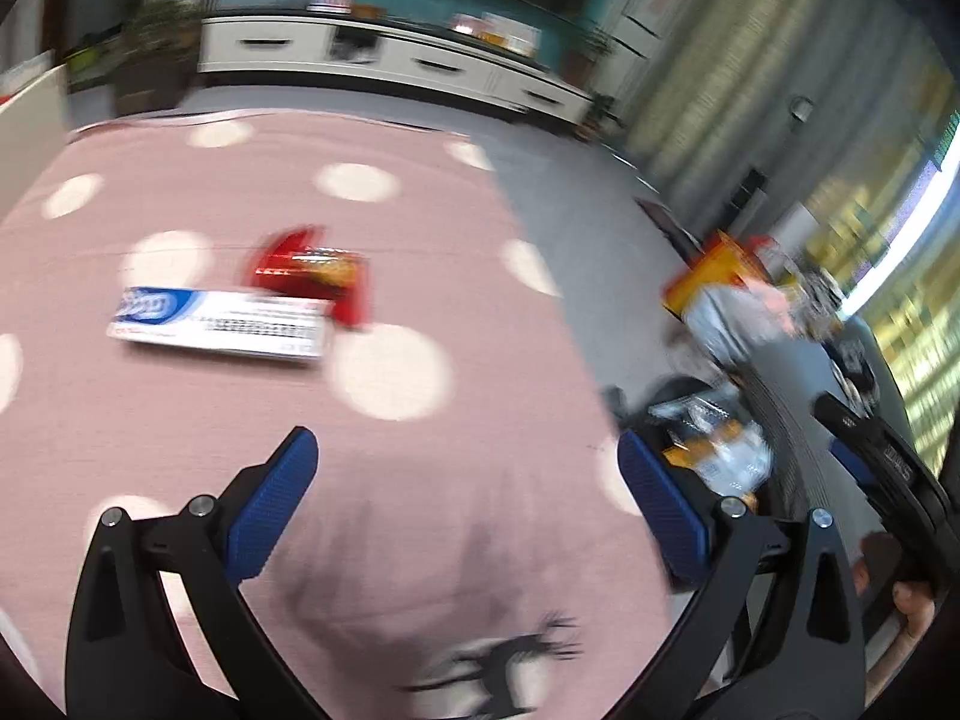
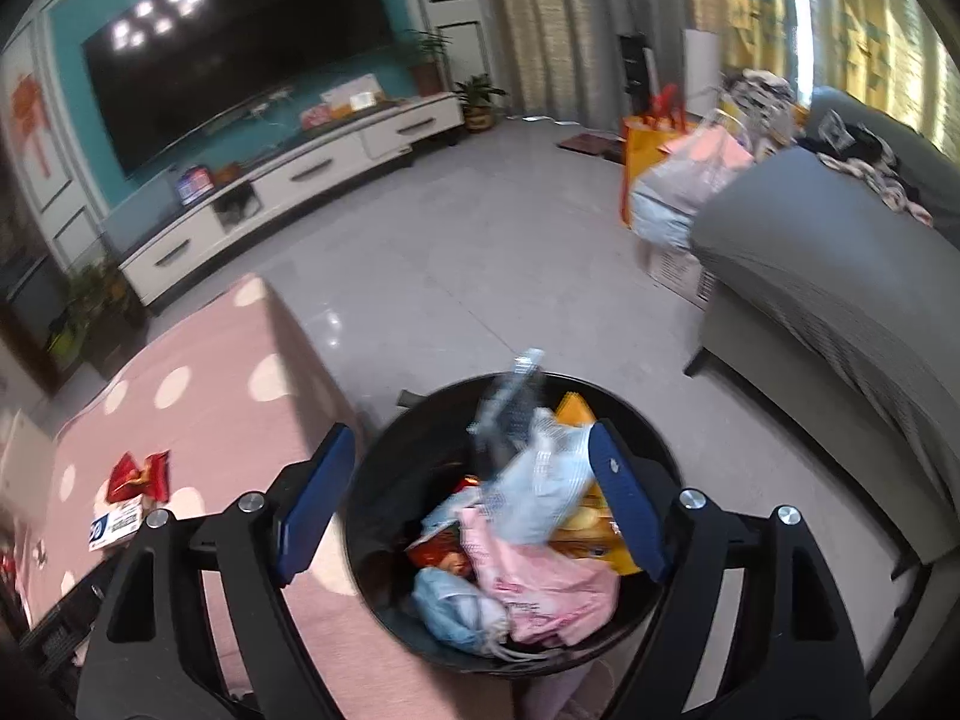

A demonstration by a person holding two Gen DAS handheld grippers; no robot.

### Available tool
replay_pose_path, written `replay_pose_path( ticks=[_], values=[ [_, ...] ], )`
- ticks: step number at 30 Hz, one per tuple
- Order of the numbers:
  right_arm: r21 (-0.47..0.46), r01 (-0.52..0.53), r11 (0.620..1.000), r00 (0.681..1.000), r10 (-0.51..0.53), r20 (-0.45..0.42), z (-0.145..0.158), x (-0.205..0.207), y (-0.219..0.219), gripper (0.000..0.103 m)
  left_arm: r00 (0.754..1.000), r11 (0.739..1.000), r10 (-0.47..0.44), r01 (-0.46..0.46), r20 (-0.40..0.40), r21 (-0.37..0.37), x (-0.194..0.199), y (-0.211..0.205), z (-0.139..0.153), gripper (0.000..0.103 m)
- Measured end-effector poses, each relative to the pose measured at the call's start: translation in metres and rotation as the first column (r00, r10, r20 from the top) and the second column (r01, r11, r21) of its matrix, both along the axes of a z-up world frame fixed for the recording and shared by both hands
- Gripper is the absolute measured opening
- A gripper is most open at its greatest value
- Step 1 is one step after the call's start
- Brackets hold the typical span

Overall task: Collect trash
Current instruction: 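Move both tools back from the bin toward the ointment box, then grasp the red snack wrapper with the right tool while the left tool grasps the ointment box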

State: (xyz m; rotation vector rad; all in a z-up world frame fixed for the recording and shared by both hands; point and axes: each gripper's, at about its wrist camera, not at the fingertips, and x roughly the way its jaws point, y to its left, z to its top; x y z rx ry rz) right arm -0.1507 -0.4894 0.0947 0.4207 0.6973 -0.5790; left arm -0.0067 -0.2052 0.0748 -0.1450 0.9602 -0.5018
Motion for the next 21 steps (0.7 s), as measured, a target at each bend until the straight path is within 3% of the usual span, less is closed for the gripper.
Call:
replay_pose_path(
  ticks=[5, 10, 18, 21],
  values=[
    [0.013, -0.143, 0.99, 0.99, 0.143, -0.011, -0.001, 0.034, 0.04, 0.084, 0.988, 0.988, 0.15, -0.149, -0.033, 0.033, 0.027, 0.071, -0.009, 0.1],
    [0.032, -0.292, 0.956, 0.952, 0.293, -0.083, -0.012, 0.093, 0.094, 0.089, 0.966, 0.966, 0.253, -0.249, -0.046, 0.075, 0.053, 0.124, -0.02, 0.1],
    [0.219, -0.399, 0.89, 0.9, 0.426, -0.094, -0.03, 0.194, 0.148, 0.093, 0.959, 0.969, 0.246, -0.244, -0.138, 0.037, 0.078, 0.151, -0.046, 0.1],
    [0.241, -0.435, 0.867, 0.87, 0.474, -0.136, -0.044, 0.235, 0.171, 0.093, 0.961, 0.972, 0.234, -0.233, -0.15, 0.021, 0.078, 0.146, -0.054, 0.1]
  ],
)
